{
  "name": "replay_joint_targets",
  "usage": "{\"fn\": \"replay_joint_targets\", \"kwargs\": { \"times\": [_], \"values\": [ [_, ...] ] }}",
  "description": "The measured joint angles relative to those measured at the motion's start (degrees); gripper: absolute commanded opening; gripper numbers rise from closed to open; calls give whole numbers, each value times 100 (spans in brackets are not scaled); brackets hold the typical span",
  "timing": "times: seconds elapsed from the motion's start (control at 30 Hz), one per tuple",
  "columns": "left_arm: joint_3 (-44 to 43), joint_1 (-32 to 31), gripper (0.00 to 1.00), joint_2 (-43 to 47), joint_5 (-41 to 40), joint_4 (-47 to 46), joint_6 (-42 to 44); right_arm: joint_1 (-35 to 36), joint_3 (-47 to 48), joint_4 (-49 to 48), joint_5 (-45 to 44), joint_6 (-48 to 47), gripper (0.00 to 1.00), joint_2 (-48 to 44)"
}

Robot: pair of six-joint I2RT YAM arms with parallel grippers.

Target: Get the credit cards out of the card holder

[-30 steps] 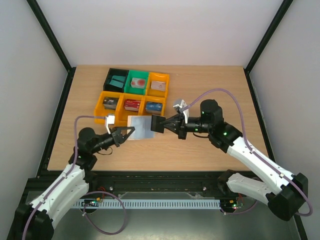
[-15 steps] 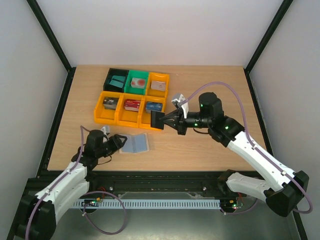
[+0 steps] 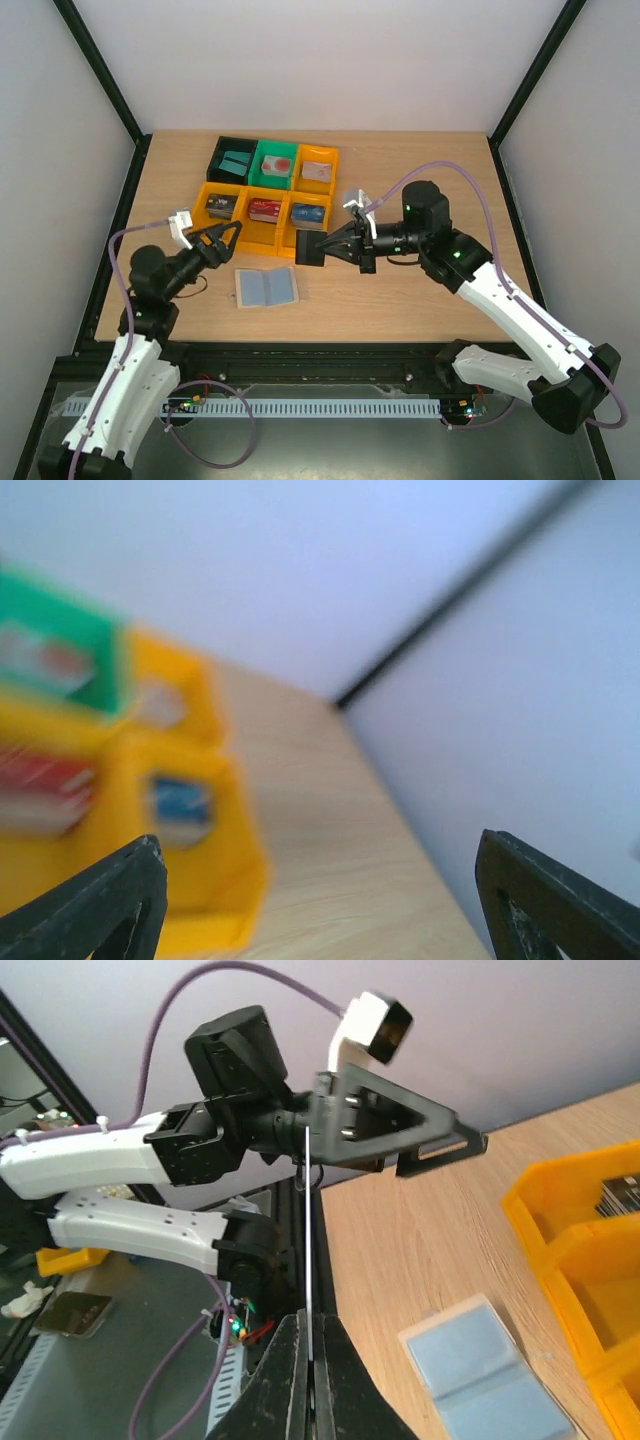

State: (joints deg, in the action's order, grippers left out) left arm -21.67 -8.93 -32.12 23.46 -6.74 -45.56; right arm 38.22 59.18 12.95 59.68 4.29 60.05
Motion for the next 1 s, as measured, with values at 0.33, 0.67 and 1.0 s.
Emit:
{"fn": "replay_joint_targets", "kwargs": {
  "times": [0.33,0.67,1.0],
  "values": [
    [-1001,-595,64,105,3504,-1139,2227,186,81,-522,321,225,2,382],
    [-1222,-955,5,-348,3803,-328,2691,1008,498,-608,-109,46,2,1233],
    [-1228,-984,2,-216,3582,-190,2879,1108,538,-562,-365,-269,24,1231]
  ]
}}
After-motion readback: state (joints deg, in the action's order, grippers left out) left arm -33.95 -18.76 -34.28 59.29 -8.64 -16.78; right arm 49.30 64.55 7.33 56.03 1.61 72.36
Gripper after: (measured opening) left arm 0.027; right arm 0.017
